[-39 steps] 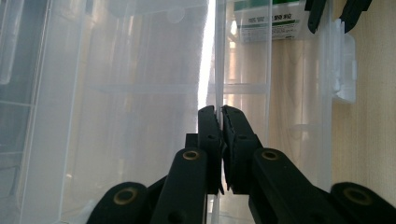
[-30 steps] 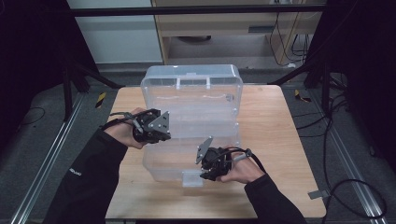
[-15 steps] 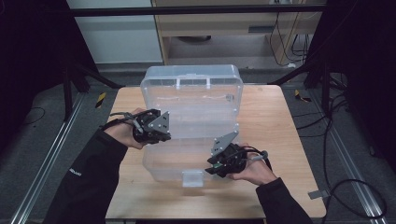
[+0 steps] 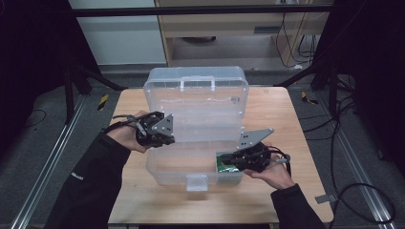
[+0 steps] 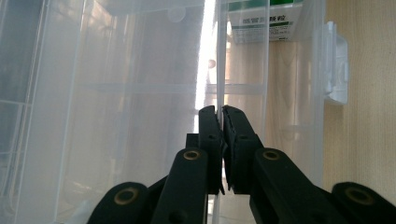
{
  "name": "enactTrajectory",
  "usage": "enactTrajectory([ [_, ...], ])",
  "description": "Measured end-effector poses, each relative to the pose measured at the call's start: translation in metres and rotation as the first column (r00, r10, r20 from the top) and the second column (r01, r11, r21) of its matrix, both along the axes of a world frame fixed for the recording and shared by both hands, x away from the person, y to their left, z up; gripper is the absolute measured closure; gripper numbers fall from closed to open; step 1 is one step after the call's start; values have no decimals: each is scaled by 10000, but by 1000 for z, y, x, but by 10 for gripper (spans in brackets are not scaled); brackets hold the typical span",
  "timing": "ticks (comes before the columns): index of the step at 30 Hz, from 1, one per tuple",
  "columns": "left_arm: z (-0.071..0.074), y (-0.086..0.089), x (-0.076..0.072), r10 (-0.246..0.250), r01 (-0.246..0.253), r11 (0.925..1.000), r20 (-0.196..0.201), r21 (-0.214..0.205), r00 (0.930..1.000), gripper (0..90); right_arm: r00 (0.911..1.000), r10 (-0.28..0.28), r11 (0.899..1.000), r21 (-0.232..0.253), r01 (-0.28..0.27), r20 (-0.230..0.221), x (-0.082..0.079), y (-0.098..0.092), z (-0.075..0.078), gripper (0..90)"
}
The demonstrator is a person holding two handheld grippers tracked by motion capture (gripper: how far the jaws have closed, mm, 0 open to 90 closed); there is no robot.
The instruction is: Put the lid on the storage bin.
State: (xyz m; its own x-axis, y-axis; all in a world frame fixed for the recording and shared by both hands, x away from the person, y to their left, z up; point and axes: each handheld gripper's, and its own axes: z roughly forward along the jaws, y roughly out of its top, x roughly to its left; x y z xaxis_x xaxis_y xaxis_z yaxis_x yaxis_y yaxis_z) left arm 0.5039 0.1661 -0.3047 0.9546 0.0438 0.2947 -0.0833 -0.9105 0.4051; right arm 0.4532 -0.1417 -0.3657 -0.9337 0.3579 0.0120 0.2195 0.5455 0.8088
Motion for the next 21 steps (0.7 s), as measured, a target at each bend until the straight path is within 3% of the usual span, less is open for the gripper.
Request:
enactTrajectory([
  [3,0,0,0,3,-3,10000,6,-14,10000,861,9995,-301,9983,505,296,98,0,-7,5,899],
  [14,0,0,0,73,-73,10000,-10,48,10000,861,9965,-690,9869,1493,613,472,4,-16,16,900],
  [18,0,0,0,80,-80,10000,-30,43,10000,861,9922,-1047,9770,1934,899,674,7,-18,26,900],
  [21,0,0,0,52,-52,10000,-10,57,10000,861,9817,-1743,9540,2602,1491,763,16,-22,34,900],
])
